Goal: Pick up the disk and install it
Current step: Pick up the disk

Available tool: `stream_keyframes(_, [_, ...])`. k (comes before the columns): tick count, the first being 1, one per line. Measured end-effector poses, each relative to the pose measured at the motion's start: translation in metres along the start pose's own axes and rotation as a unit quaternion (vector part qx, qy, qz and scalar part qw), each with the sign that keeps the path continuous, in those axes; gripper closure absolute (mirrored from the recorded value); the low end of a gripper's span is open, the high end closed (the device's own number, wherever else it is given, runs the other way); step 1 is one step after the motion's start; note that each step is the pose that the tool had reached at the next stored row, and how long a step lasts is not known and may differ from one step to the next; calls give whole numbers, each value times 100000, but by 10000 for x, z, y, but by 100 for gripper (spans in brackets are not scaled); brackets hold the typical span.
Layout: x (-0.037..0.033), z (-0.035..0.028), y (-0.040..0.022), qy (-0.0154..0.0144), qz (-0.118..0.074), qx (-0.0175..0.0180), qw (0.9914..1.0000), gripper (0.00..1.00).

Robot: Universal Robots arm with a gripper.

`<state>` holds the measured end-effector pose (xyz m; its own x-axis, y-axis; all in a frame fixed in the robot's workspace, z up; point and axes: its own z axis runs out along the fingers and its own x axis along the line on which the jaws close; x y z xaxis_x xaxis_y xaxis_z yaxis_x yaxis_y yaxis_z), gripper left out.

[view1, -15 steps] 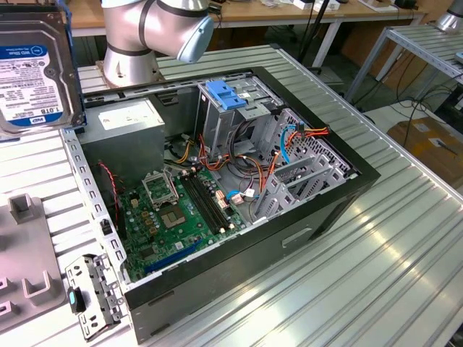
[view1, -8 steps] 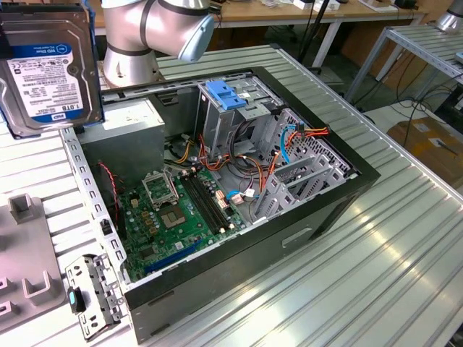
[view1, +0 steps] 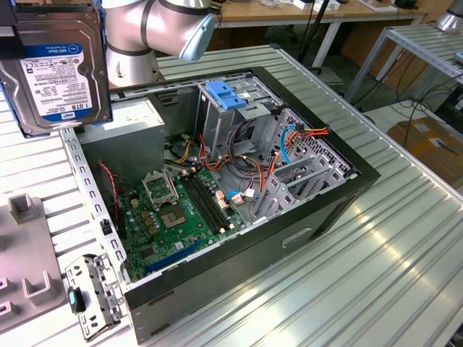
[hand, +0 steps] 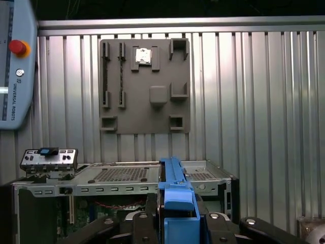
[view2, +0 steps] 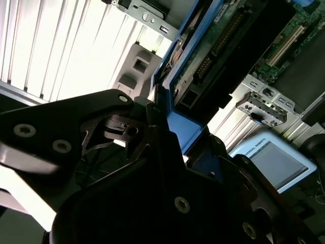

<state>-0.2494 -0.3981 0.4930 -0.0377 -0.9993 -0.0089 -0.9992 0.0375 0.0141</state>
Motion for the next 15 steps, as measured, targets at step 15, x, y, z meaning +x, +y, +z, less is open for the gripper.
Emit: stream_keyframes(15, [51, -4, -249, 3, -1, -7, 100000, 63])
